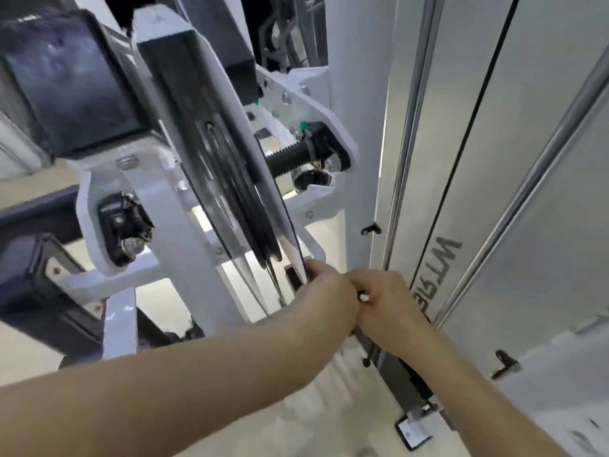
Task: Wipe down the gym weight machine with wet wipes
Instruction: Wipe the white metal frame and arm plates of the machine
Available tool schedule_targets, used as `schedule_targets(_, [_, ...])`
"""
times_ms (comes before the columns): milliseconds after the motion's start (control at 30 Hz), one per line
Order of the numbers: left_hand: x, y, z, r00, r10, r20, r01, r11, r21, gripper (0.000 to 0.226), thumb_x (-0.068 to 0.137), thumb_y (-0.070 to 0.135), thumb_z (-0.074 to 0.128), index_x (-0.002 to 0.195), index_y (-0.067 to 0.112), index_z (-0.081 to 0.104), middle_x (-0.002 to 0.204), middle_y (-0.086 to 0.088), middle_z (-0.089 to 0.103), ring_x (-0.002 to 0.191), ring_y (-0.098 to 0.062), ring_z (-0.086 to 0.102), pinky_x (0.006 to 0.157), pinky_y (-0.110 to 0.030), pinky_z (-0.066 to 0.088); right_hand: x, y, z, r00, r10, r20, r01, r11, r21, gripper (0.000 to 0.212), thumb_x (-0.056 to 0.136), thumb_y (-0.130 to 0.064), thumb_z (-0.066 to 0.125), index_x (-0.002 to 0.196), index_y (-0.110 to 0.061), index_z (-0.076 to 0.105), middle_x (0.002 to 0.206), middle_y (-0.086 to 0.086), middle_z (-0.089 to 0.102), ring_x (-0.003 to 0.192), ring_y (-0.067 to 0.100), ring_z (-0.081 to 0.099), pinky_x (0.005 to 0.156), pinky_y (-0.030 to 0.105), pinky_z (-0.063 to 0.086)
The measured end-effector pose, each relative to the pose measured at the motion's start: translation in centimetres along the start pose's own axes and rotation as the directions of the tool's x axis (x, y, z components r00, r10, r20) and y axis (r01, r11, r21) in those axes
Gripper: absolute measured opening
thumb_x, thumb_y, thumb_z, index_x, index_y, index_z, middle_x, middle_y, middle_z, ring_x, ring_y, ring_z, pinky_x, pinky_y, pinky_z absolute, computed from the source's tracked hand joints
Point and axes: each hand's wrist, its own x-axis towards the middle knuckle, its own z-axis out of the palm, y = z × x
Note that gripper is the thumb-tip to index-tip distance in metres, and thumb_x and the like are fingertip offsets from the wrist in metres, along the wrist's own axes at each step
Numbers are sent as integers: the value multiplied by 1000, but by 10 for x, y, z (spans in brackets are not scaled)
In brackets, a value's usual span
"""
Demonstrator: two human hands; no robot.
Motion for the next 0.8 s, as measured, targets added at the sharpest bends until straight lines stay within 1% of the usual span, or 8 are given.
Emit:
schedule_targets(67, [16, 4, 19, 991, 111, 79, -134, 904, 406, 35, 99, 11, 35, 122, 9, 61, 128, -3, 59, 104, -20, 60, 94, -27, 46, 1, 14, 5, 998, -37, -46, 33, 996, -82, 25, 84, 0, 64, 94, -17, 79, 85, -7, 74, 82, 14, 62, 75, 32, 51])
schedule_targets(100, [6, -3, 17, 1000, 29, 5, -28, 877, 479, 38, 96, 20, 34, 112, 19, 68, 122, 10, 64, 88, -4, 58, 88, -6, 38, 3, 26, 12, 993, -67, -96, 53, 989, -139, 20, 83, -3, 67, 90, -17, 79, 87, -2, 74, 83, 17, 60, 75, 36, 51])
schedule_targets(167, [17, 16, 41, 948, -142, -286, 183, 975, 122, 38, 97, 21, 34, 122, 18, 62, 128, 10, 60, 95, 1, 54, 66, 7, 21, 7, 47, 30, 972, -76, -221, 31, 980, -199, 12, 82, -4, 73, 85, -14, 80, 88, 2, 70, 85, 17, 55, 74, 33, 48])
schedule_targets(233, [32, 33, 55, 938, -295, -179, 280, 954, -106, 41, 99, 9, 32, 138, -2, 43, 144, -13, 45, 130, -22, 43, 88, 8, 20, 12, 57, 49, 963, -33, -269, -5, 990, -139, 11, 83, -2, 72, 88, -9, 79, 92, 6, 65, 85, 18, 55, 75, 25, 44])
schedule_targets(300, [38, 36, 83, 828, -540, -149, 439, 791, -426, 48, 89, 13, 34, 125, -6, 59, 129, -21, 59, 119, -31, 58, 100, -22, 43, 17, 58, 60, 968, 25, -248, -27, 1000, -4, 14, 88, -2, 66, 96, -6, 77, 97, 6, 62, 86, 16, 58, 80, 20, 47])
schedule_targets(500, [36, 49, 155, 773, -536, -341, 385, 822, -419, 64, 89, 4, 15, 147, -8, -9, 154, -33, 15, 144, -41, 24, 116, -45, 30, 6, 65, 73, 992, 101, -82, -94, 992, 83, 38, 102, -11, 44, 138, -7, 52, 144, 4, 48, 130, 11, 45, 112, 21, 32])
schedule_targets(600, [30, 54, 161, 729, -600, -331, 382, 757, -531, 71, 78, 9, 22, 147, -3, 14, 152, -27, 30, 140, -38, 35, 113, -47, 30, -12, 53, 81, 981, 187, 60, -191, 977, 89, 57, 105, -30, 34, 155, -13, 12, 161, -6, 11, 139, 1, 23, 104, 0, 16])
schedule_targets(800, [24, 57, 164, 701, -637, -319, 395, 720, -570, 72, 78, 9, 24, 148, -7, 20, 155, -26, 24, 143, -37, 27, 119, -48, 21, 10, 37, 91, 973, 227, -39, -230, 940, -250, 62, 104, -38, 31, 154, -7, 13, 144, 10, 38, 124, 24, 48, 95, 35, 46])
